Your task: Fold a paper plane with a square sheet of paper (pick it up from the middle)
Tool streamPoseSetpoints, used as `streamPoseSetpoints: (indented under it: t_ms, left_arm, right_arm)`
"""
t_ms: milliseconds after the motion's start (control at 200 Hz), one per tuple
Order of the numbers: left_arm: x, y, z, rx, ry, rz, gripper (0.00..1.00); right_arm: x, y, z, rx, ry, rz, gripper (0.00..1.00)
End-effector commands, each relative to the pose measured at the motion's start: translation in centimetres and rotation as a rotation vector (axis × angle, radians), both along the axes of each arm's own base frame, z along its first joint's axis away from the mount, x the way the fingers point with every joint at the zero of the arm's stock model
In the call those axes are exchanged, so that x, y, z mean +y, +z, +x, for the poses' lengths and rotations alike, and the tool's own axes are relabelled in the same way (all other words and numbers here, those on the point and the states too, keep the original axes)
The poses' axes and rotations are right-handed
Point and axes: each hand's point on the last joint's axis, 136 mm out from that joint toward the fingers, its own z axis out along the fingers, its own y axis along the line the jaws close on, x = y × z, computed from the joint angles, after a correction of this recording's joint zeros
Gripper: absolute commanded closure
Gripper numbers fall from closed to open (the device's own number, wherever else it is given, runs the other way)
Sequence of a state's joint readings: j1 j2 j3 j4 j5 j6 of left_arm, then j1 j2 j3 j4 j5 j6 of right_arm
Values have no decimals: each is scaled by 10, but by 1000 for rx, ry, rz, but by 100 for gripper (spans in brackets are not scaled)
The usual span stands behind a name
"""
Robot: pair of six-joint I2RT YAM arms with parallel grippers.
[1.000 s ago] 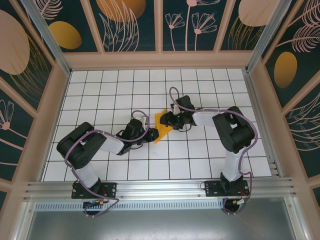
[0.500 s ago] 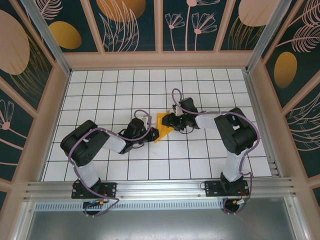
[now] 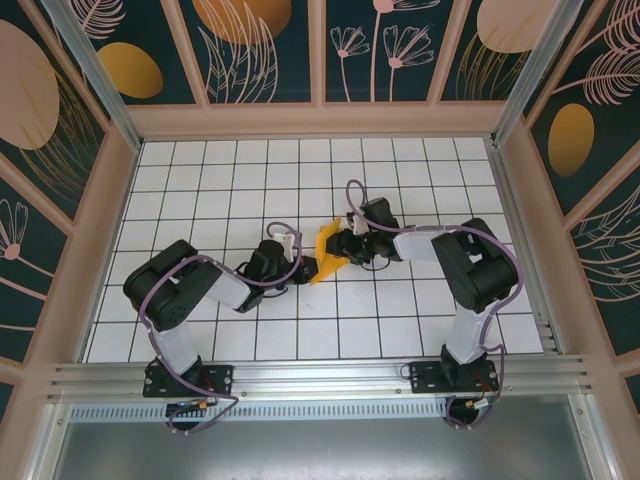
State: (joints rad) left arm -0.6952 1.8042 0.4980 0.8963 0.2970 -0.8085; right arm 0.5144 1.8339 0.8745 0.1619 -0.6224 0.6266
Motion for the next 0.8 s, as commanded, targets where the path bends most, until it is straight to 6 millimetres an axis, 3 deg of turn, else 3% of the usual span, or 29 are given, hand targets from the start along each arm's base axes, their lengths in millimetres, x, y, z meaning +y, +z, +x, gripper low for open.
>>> streamPoseSetpoints:
  t_ms: [0, 225, 485, 686, 796]
  left_arm:
    - [-2, 5, 2, -53, -21, -17, 97]
    - [-2, 3, 1, -64, -33, -8, 97]
    - [-4, -4, 0, -43, -43, -13, 95]
    - [-6, -3, -1, -38, -47, -31, 90]
    - [-6, -2, -1, -30, -44, -31, 81]
  right_arm:
    - [10, 25, 2, -81, 41, 55, 54]
    - [12, 24, 3, -83, 43, 59, 54]
    - [7, 0, 3, -30, 27, -2, 54]
    - [0, -16, 2, 3, 0, -66, 55]
    - [-2, -21, 2, 15, -15, -86, 55]
